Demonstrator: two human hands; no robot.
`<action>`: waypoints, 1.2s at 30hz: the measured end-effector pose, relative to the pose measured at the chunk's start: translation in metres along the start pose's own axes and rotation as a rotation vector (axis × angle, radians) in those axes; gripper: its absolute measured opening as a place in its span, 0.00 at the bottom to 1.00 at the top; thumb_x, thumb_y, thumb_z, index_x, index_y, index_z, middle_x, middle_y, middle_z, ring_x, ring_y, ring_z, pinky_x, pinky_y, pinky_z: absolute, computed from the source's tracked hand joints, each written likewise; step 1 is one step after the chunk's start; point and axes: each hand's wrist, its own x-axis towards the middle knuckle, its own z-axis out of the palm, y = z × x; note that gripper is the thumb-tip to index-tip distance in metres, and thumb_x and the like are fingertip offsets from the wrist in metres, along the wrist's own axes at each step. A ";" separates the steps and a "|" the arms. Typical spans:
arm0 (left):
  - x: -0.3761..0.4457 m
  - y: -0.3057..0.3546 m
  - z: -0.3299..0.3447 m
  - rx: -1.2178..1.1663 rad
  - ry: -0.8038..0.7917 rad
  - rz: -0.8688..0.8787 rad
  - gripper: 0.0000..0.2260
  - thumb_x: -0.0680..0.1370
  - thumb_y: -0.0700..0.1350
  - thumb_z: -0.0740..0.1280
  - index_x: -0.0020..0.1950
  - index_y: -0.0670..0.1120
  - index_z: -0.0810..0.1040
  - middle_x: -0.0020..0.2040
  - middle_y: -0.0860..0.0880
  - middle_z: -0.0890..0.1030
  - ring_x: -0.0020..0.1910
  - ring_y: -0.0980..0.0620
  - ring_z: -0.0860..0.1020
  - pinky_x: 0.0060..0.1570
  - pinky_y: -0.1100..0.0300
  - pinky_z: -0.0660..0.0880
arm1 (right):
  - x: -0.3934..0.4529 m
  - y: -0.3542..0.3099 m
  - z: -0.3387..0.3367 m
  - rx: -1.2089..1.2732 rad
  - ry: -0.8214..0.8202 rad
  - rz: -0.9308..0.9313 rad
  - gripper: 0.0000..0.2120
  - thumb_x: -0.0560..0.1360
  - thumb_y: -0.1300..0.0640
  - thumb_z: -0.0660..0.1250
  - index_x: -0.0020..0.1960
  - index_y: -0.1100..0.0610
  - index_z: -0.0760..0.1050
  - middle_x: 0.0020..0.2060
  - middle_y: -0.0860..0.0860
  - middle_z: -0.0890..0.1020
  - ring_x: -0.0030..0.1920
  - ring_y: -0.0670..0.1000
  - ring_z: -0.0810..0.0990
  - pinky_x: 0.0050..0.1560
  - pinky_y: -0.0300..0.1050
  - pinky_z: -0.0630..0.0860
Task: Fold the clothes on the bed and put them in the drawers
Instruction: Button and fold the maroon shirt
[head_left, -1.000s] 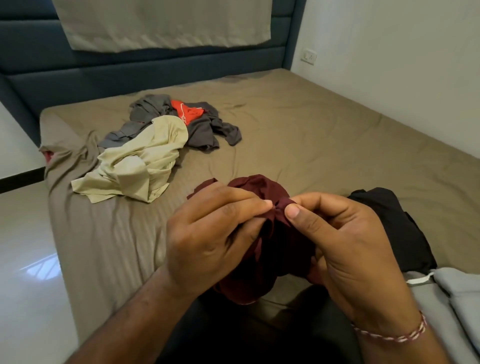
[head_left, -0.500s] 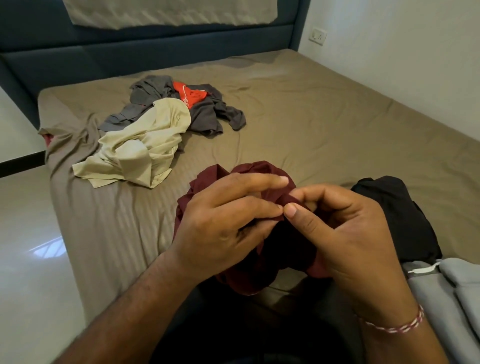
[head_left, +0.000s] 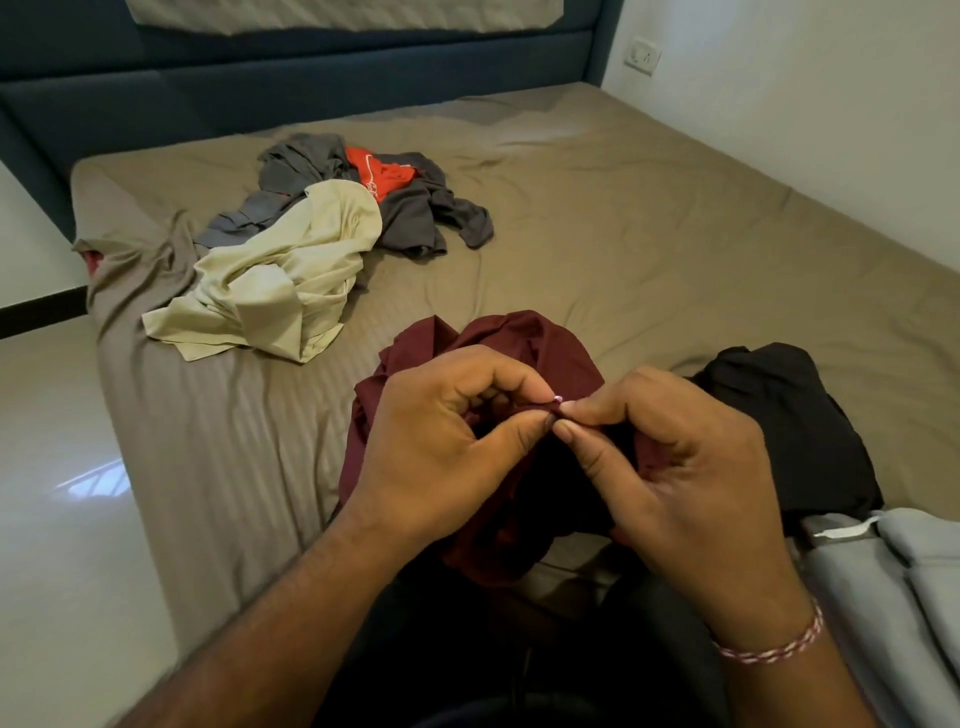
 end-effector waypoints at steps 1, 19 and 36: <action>-0.001 0.001 0.001 0.070 0.008 0.031 0.06 0.76 0.41 0.77 0.51 0.48 0.84 0.46 0.57 0.83 0.46 0.52 0.83 0.45 0.62 0.80 | -0.001 0.001 0.003 -0.007 0.018 -0.004 0.03 0.76 0.56 0.75 0.48 0.56 0.84 0.42 0.43 0.83 0.45 0.44 0.82 0.45 0.35 0.76; 0.004 -0.013 -0.020 0.219 -0.015 0.175 0.05 0.77 0.41 0.76 0.51 0.43 0.84 0.46 0.54 0.83 0.46 0.53 0.83 0.47 0.58 0.79 | -0.005 0.015 0.008 0.002 -0.144 0.188 0.07 0.77 0.45 0.71 0.45 0.46 0.84 0.36 0.43 0.84 0.38 0.44 0.83 0.36 0.42 0.77; 0.002 -0.055 -0.086 0.475 0.371 0.218 0.07 0.82 0.42 0.72 0.58 0.41 0.83 0.51 0.47 0.83 0.51 0.55 0.82 0.55 0.60 0.78 | 0.000 0.045 -0.021 0.434 -0.299 0.519 0.11 0.69 0.47 0.76 0.45 0.54 0.85 0.43 0.58 0.86 0.47 0.61 0.86 0.54 0.62 0.84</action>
